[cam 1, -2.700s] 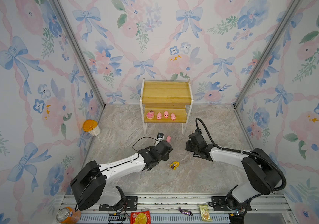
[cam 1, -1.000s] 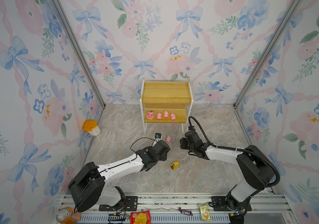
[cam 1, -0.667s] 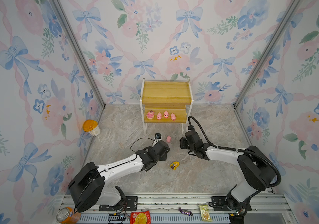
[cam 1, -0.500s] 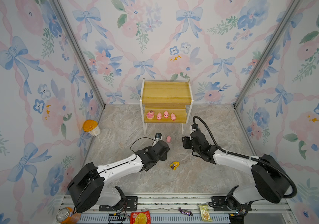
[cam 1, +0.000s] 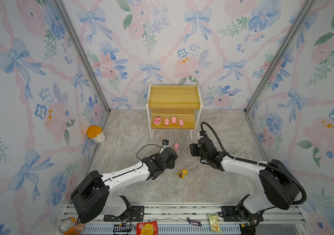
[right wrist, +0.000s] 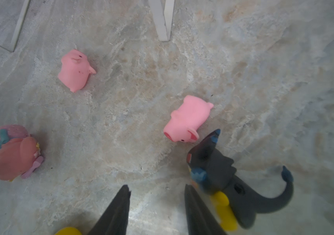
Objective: Organize plastic toys on shelves
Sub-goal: Rotate the plastic toy at the center of the table.
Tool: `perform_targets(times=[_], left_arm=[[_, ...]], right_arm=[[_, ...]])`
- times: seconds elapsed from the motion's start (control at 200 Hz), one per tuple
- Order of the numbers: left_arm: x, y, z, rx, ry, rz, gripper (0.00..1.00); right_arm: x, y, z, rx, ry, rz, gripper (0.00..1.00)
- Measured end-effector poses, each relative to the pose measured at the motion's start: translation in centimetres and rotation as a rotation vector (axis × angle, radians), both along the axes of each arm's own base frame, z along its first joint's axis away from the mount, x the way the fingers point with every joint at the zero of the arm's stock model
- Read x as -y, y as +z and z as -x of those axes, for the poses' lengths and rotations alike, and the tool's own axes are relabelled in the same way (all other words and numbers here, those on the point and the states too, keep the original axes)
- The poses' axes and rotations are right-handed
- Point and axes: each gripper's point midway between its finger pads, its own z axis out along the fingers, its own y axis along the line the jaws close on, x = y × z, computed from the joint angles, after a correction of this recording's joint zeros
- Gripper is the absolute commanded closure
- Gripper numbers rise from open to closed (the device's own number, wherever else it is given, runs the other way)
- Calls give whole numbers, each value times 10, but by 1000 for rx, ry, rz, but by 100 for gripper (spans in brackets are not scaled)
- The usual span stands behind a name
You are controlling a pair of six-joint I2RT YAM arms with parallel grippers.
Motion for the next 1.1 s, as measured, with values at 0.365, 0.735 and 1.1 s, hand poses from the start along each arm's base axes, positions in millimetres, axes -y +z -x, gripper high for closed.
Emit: perform_targets(times=[0.365, 0.735, 1.1], left_arm=[[4, -4, -3, 4, 1, 2, 34], [6, -8, -5, 2, -3, 0, 34], [-1, -4, -7, 12, 10, 7, 33]], right_arm=[[44, 7, -21, 25, -197, 11, 53], [33, 23, -26, 75, -202, -29, 54], [8, -5, -41, -3, -240, -57, 56]])
